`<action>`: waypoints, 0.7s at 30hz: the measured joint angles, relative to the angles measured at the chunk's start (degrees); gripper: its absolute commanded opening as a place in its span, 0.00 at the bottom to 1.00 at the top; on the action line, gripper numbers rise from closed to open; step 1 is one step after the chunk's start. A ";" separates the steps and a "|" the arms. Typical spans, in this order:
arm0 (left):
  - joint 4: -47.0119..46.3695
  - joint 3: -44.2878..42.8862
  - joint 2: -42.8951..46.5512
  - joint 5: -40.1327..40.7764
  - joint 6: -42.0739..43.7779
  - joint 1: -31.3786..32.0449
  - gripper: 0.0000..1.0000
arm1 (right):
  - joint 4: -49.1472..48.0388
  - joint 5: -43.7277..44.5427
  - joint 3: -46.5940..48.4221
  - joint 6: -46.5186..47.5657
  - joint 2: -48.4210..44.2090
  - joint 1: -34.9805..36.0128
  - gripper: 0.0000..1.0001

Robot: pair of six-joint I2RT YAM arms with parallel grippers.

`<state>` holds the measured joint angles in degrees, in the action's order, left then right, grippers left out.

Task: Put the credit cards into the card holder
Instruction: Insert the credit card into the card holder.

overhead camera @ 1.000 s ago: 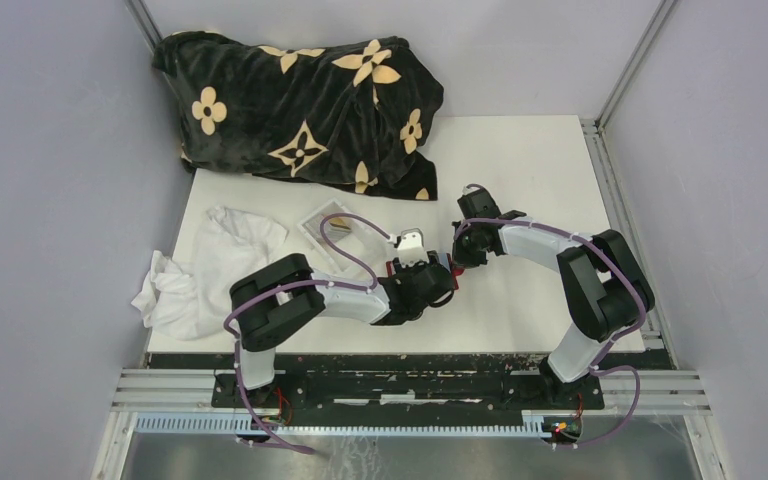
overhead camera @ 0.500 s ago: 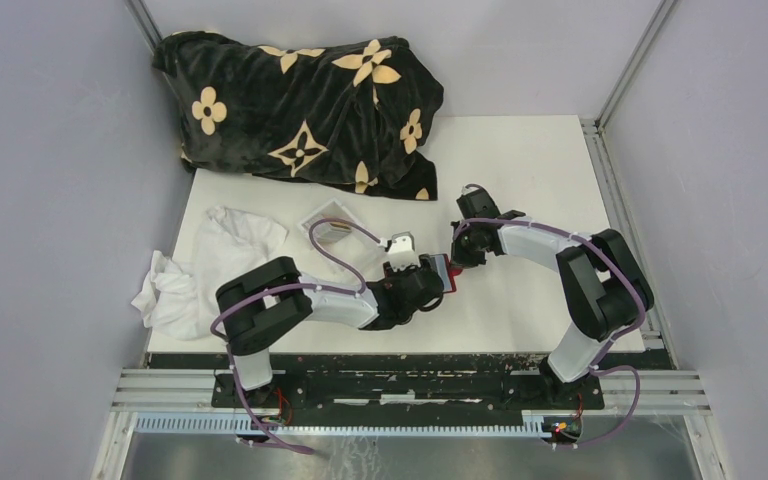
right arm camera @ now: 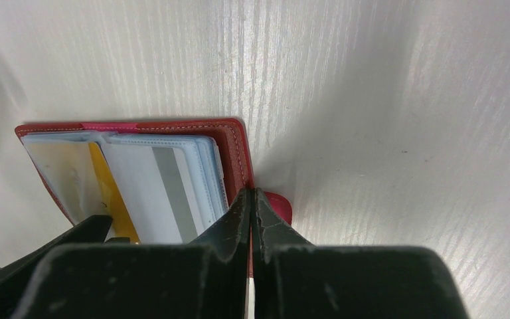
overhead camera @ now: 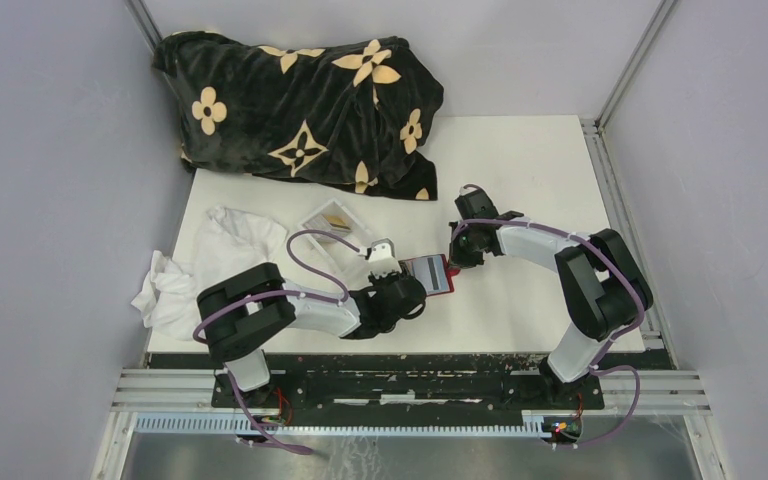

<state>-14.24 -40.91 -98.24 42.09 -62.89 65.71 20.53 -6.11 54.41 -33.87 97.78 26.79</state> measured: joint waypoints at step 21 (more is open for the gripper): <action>0.02 -2.12 -2.86 0.61 1.03 0.00 0.17 | -0.04 0.46 0.00 -0.39 0.00 0.28 0.01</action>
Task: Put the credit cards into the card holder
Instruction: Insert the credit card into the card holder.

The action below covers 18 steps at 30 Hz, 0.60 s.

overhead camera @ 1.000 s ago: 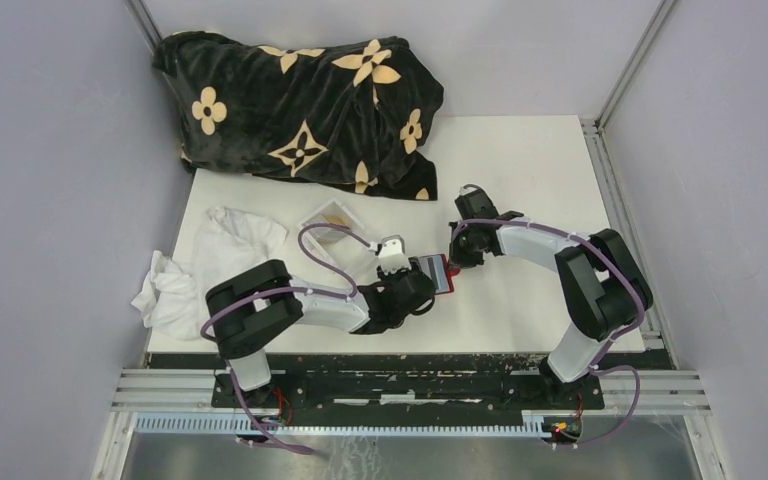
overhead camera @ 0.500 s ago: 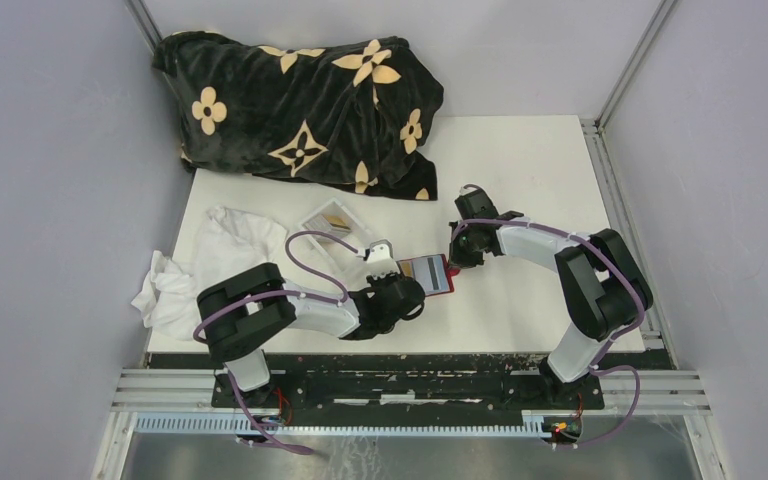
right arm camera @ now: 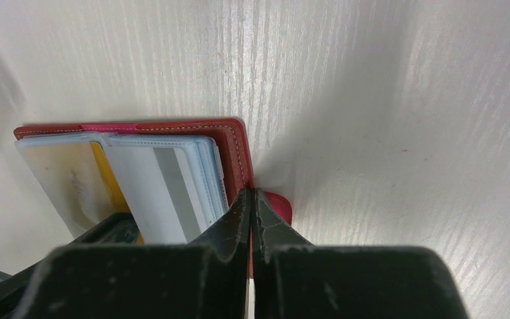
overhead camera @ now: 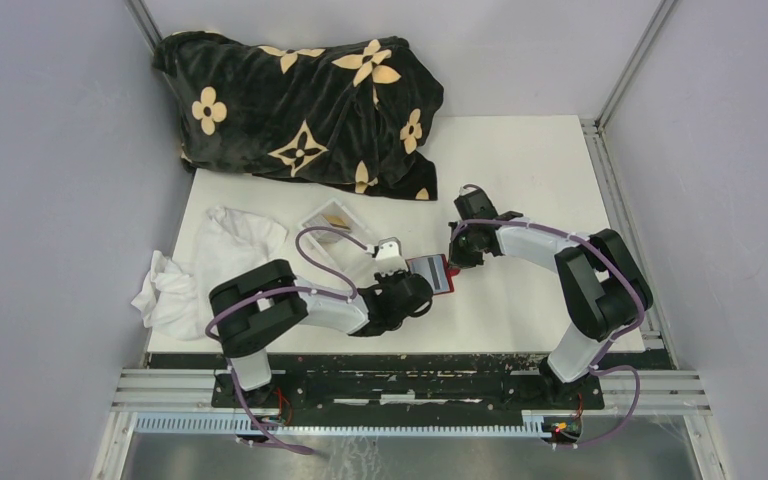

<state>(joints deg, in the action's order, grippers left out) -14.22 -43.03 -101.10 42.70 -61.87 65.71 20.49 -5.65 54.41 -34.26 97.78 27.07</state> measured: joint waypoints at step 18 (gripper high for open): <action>1.68 -3.06 -1.84 -0.61 2.71 0.00 0.28 | -0.52 2.12 -0.61 0.15 -0.81 1.01 0.01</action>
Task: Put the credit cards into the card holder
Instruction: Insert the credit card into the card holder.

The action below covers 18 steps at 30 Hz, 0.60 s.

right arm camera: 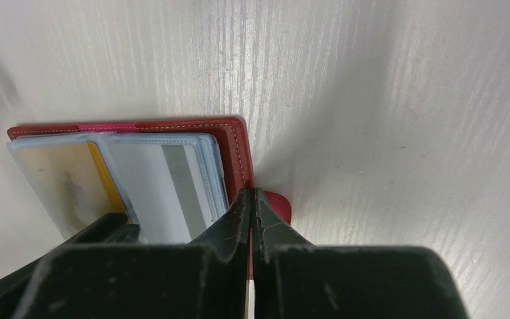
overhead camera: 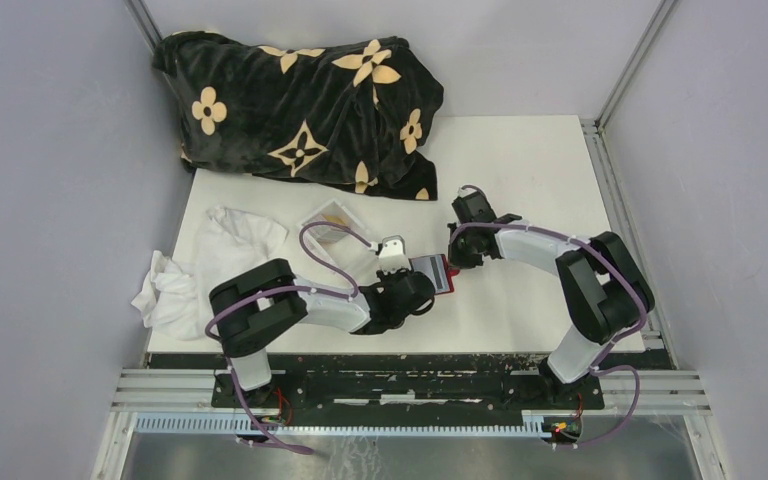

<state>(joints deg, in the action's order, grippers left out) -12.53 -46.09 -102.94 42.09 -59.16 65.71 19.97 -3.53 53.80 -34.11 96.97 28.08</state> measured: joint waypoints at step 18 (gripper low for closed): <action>1.99 7.15 15.91 4.31 2.08 0.07 0.39 | 0.46 7.30 -1.22 5.29 -5.88 2.49 0.37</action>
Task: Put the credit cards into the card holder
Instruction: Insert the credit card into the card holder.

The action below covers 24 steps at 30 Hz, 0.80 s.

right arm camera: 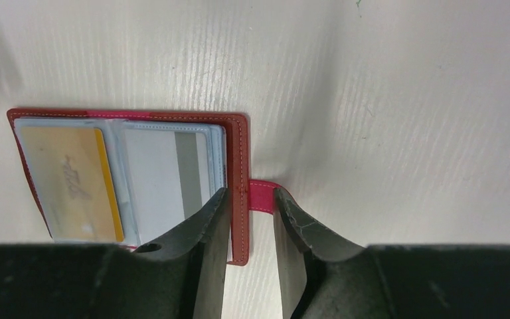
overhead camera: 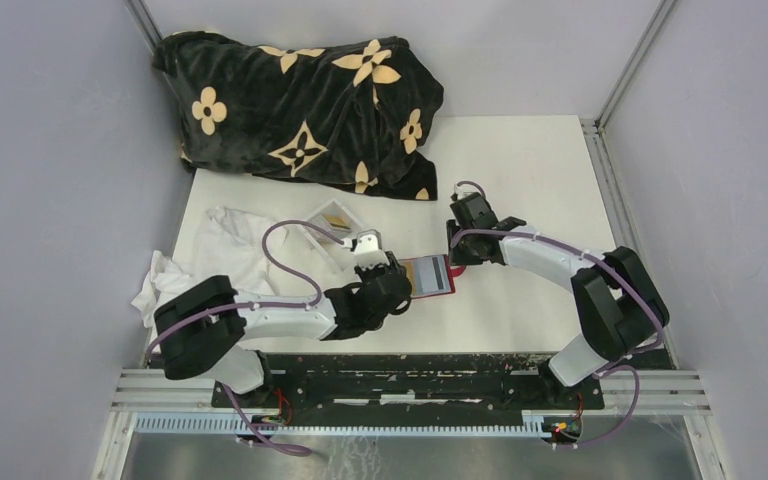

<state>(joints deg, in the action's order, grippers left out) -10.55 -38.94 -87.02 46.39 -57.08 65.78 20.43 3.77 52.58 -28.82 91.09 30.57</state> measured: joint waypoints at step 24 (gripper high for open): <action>12.41 7.34 31.34 15.91 0.83 0.85 0.46 | -0.92 8.76 20.90 10.45 -0.68 12.63 0.37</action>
<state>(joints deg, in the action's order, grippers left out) 1.87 -31.59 -55.68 62.30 -56.25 66.63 19.51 12.53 73.47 -18.37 90.41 43.20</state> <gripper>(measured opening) 0.456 0.371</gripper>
